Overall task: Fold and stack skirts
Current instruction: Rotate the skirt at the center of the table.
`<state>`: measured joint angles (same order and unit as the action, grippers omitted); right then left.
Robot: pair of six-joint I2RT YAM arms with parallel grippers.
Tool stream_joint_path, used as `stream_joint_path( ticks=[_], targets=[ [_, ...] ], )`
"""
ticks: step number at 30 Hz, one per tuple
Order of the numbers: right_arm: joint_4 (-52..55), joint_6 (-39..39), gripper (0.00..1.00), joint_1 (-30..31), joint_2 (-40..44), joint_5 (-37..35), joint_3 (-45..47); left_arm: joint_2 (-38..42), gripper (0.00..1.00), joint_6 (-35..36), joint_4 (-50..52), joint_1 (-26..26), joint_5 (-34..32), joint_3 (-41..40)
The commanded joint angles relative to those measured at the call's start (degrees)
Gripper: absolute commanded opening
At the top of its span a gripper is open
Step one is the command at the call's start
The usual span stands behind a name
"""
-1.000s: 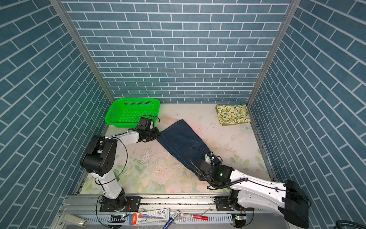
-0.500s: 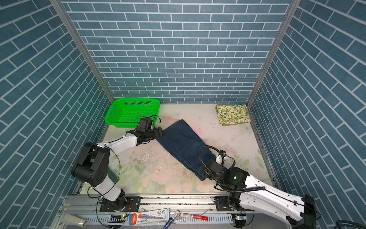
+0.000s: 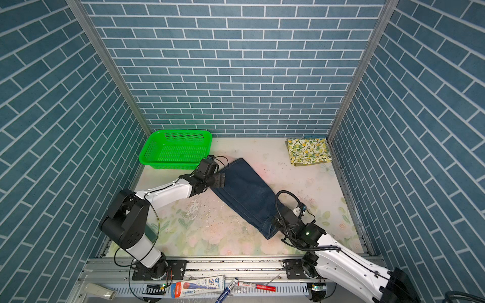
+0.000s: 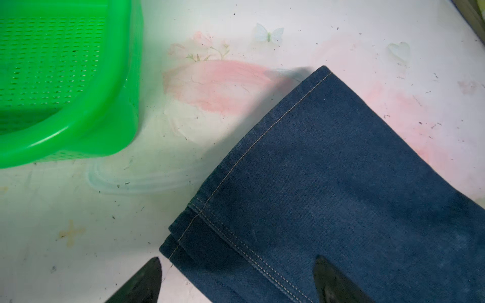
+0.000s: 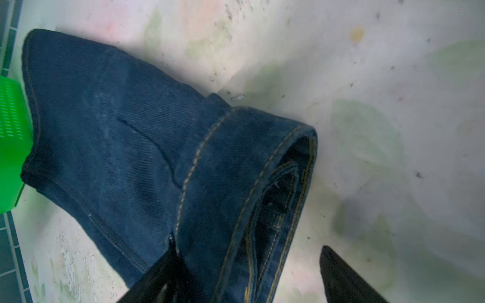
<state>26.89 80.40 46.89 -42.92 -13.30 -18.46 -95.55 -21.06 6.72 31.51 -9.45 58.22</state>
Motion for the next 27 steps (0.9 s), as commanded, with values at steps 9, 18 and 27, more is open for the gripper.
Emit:
stream_joint_path(
  ticks=[9, 18, 27],
  targets=[
    [-9.1, -0.3, 0.67, -7.6, -7.4, 7.9, 6.2, -2.4, 0.89, 1.8, 3.9, 0.4, -1.8, 3.1],
    [-12.9, -21.4, 0.03, -23.1, -21.5, 19.7, 0.9, -2.6, 0.88, 1.2, 7.1, 0.4, -0.1, 5.6],
    [-2.8, -46.9, 0.00, -36.9, -35.8, 20.9, -17.2, -3.4, 0.87, 1.5, 9.3, 0.4, 0.8, 9.1]
  ],
)
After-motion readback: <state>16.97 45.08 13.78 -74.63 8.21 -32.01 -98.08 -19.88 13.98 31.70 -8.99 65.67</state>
